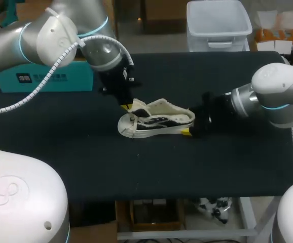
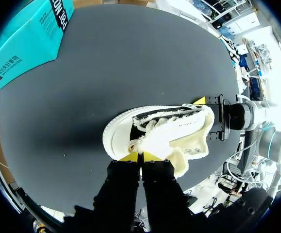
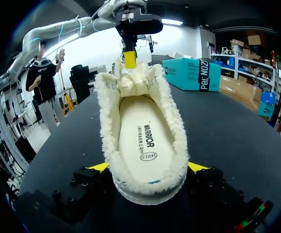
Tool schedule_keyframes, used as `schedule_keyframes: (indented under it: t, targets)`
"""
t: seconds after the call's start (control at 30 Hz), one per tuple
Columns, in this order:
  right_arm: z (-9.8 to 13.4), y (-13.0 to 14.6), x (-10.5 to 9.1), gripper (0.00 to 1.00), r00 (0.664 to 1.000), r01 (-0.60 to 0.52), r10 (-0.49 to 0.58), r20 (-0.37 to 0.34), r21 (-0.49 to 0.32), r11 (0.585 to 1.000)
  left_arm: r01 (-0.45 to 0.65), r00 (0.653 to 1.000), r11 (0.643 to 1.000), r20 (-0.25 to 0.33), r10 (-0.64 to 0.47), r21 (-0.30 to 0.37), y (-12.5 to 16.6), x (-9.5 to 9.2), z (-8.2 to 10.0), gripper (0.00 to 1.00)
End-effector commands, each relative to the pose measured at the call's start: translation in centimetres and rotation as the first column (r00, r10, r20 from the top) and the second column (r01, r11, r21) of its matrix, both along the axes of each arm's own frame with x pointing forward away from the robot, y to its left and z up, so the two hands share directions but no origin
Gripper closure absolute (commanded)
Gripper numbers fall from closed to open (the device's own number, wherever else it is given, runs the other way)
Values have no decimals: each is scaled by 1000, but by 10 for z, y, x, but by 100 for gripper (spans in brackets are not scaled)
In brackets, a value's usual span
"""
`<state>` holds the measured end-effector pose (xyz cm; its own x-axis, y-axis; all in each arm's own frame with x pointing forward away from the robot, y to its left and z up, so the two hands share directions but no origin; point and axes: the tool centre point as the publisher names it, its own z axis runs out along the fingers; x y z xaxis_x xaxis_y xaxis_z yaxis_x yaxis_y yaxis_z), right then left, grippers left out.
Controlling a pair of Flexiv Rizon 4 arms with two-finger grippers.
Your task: Open the shoe tongue, take the insole out of the shoe, put the insole back into the shoe, and pack the shoe into the shoebox
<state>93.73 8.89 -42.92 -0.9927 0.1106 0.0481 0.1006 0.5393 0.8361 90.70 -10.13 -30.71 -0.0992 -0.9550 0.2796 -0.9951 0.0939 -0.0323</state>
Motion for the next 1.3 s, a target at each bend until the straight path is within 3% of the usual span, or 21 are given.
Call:
schedule_keyframes:
  t: [0.03,0.13,0.37,0.47,0.5,0.57,0.63,0.67,0.73,0.77,0.8,0.83,0.9,0.93,0.97,1.0,1.03,1.3]
  targets:
    - [-4,-2,-1,100,1000,2,-2,3,3,1000,23,1000,1000,16,-23,6,-4,-5,6,77]
    - [-4,-2,-1,100,1000,2,-2,3,3,1000,56,998,998,27,-56,7,-10,-8,15,54]
    - [-4,-2,-1,100,1000,2,-2,3,3,1000,130,987,992,96,-129,-1,-21,-12,48,53]
    - [-4,-2,-1,100,1000,2,-2,3,3,1000,185,976,983,117,-184,0,-28,-10,62,62]
    - [-4,-2,-1,100,1000,2,-2,3,3,1000,217,968,976,126,-215,2,-31,-9,66,70]
    - [-4,-2,-1,100,1000,2,-2,3,3,1000,321,939,947,134,-317,-8,-38,-7,72,100]
    - [-4,-2,-1,100,1000,2,-2,3,3,1000,500,858,866,140,-493,-11,-46,-4,75,100]
    - [-4,-2,-1,100,1000,2,-2,3,3,1000,536,835,844,153,-529,-7,-49,-3,77,100]
    - [-4,-2,-1,100,1000,2,-2,3,3,1000,711,695,703,164,-701,-11,-57,-2,77,100]
    - [-4,-2,-1,100,1000,2,-2,3,3,1000,752,651,660,166,-740,-8,-60,-2,77,100]
    - [-4,-2,-1,100,1000,2,-2,3,3,1000,828,553,561,176,-814,-5,-63,-2,77,100]
    - [-4,-2,-1,100,1000,2,-2,3,3,1000,853,515,521,188,-837,-18,-66,-3,77,100]
    - [-4,-2,-1,100,1000,2,-2,3,3,1000,933,353,359,203,-913,-11,-72,-4,78,100]
    - [-4,-2,-1,100,1000,2,-2,3,3,1000,955,291,295,188,-938,-5,-74,-5,79,100]
    - [-4,-2,-1,100,1000,2,-2,3,3,1000,981,185,194,166,-969,33,-76,-6,80,100]
    - [-4,-2,-1,100,1000,2,-2,3,3,1000,985,144,154,126,-982,81,-76,-6,81,100]
    - [-4,-2,-1,100,1000,2,-2,3,3,1000,984,145,155,105,-984,93,-75,-3,83,100]
    - [-4,-2,-1,100,1000,2,-2,3,3,1000,984,145,155,105,-984,93,-75,-3,83,100]
